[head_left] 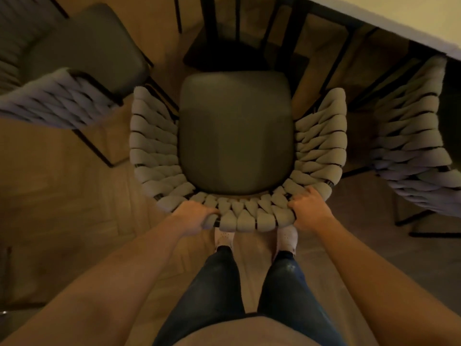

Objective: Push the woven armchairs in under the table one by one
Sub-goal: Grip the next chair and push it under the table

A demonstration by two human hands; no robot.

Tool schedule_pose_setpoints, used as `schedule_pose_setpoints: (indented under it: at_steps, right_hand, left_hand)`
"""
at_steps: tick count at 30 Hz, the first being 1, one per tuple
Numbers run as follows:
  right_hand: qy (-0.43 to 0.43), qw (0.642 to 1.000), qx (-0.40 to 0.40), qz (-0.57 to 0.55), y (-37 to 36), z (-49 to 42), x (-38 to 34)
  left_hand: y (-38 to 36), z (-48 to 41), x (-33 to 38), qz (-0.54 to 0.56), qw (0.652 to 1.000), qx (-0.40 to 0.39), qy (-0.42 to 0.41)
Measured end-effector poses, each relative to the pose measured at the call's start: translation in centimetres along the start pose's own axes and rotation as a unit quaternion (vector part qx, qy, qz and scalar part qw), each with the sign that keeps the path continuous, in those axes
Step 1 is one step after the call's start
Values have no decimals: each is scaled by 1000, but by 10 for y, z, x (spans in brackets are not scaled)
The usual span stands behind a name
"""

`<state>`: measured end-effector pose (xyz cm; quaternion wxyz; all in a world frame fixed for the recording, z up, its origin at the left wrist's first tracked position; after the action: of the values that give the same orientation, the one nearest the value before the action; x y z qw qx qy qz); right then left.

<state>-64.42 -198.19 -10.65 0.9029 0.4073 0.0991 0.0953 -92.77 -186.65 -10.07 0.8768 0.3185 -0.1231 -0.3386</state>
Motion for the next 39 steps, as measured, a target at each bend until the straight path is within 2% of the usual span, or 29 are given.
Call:
schedule_pose_setpoints:
  at_steps: [6, 16, 27, 34, 39]
  right_hand:
    - [-56, 998, 7, -35, -3, -7, 2]
    - [-129, 988, 29, -81, 1, -13, 34]
    - [-121, 988, 32, -95, -6, 2, 106]
    - [-130, 981, 107, -96, -20, 13, 122]
    - [-126, 978, 126, -108, -30, 20, 130]
  left_hand:
    - [31, -23, -16, -22, 999, 21, -34]
    - [110, -78, -9, -133, 987, 49, -73]
    - [136, -108, 36, -87, 991, 40, -96]
    - [140, -113, 58, -85, 992, 25, -86]
    - [150, -109, 68, -93, 990, 39, -98]
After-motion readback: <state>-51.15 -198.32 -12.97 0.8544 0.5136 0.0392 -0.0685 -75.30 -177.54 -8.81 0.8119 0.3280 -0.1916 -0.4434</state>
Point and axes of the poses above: each hand's wrist, its own z-axis away from the middle knuckle, its own y-axis out of the back of the hand, x = y × z, the point moved 1 cm from there along -z, towards the middle knuckle, and after that the axes turned 12 degrees about y, right-handed, at the moved point
